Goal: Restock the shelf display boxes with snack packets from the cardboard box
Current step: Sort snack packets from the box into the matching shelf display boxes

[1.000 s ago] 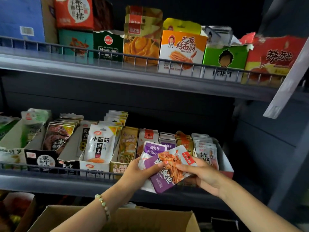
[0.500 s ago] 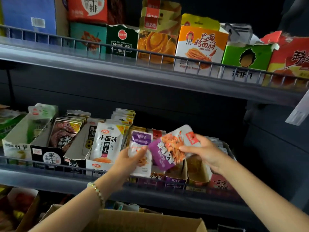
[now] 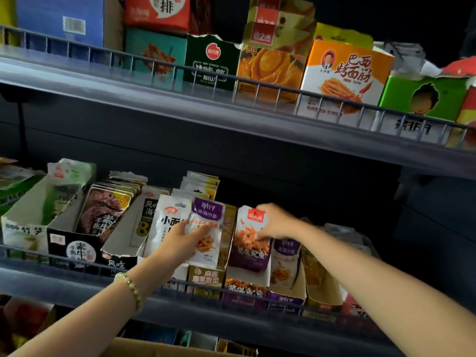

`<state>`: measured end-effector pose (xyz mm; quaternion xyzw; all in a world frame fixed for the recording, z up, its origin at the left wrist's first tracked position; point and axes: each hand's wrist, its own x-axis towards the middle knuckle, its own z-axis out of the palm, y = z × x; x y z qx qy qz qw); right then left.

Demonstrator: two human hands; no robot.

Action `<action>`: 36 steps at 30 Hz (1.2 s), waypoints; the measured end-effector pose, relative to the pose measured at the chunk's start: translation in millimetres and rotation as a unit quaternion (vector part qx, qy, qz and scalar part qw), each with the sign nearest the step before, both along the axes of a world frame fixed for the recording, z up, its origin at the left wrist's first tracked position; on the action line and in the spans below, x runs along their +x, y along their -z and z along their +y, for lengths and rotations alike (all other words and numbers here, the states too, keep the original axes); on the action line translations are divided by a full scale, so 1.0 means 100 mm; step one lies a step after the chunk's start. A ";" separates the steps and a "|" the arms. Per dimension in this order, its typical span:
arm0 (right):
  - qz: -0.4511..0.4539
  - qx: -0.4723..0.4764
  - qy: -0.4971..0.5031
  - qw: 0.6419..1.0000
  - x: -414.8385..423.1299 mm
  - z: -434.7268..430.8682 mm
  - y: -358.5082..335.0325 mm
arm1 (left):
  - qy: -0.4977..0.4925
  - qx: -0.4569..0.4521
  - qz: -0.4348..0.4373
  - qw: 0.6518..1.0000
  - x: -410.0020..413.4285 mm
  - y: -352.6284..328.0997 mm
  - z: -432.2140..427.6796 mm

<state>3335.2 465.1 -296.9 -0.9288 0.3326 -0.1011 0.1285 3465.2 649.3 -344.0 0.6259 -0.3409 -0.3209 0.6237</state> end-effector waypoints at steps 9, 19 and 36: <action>0.015 -0.064 -0.029 0.997 0.06 -0.25 0.28 | 0.004 -0.003 0.038 0.999 0.04 0.11 -0.06; -0.196 -0.015 -0.048 0.979 -0.08 -0.08 0.27 | 0.032 -0.019 -0.009 0.999 -0.10 0.15 -0.09; -0.345 0.412 0.007 0.843 -1.19 0.30 0.10 | 0.219 -0.061 -0.172 0.959 -0.89 -0.08 -0.20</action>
